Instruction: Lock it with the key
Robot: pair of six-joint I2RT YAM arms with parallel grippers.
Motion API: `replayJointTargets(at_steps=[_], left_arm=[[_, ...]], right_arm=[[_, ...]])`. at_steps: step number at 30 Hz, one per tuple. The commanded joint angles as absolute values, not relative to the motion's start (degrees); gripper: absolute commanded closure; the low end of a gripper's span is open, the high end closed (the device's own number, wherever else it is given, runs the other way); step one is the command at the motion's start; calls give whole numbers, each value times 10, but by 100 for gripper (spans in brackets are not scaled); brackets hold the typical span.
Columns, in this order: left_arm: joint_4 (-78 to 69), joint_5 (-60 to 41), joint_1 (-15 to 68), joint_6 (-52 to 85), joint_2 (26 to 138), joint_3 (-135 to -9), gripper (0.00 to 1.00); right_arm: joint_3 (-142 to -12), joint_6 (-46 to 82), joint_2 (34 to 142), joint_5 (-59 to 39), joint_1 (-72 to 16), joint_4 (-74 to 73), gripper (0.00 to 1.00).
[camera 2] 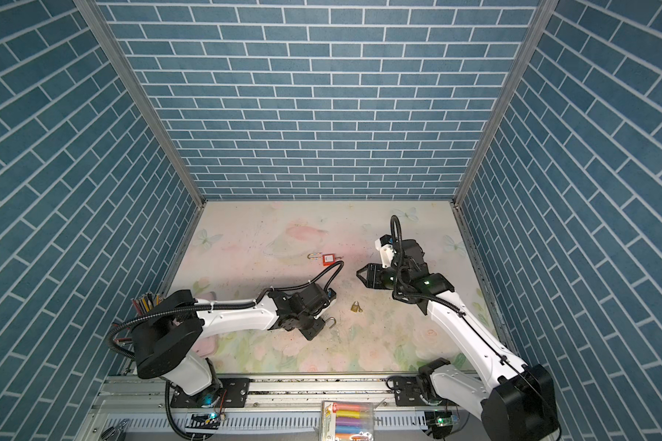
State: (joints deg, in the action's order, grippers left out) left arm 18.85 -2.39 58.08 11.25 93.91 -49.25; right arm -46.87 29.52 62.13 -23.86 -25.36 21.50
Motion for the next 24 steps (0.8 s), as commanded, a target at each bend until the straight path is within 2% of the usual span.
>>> replayJointTargets(at_steps=[1, 3, 10, 19, 24], left_arm=[[209, -11, 586, 117, 947, -504, 53], [211, -7, 588, 117, 947, -506, 49], [211, 9, 590, 126, 954, -514, 44], [209, 16, 593, 127, 973, -529, 45], [217, 15, 595, 127, 970, -525, 50]], right_arm=[[-458, 285, 613, -248, -250, 210, 47], [-456, 285, 610, -249, -249, 209, 47], [-449, 287, 599, -250, -248, 209, 47], [-445, 285, 588, -251, -243, 216, 47], [-445, 283, 585, -250, -240, 217, 47]])
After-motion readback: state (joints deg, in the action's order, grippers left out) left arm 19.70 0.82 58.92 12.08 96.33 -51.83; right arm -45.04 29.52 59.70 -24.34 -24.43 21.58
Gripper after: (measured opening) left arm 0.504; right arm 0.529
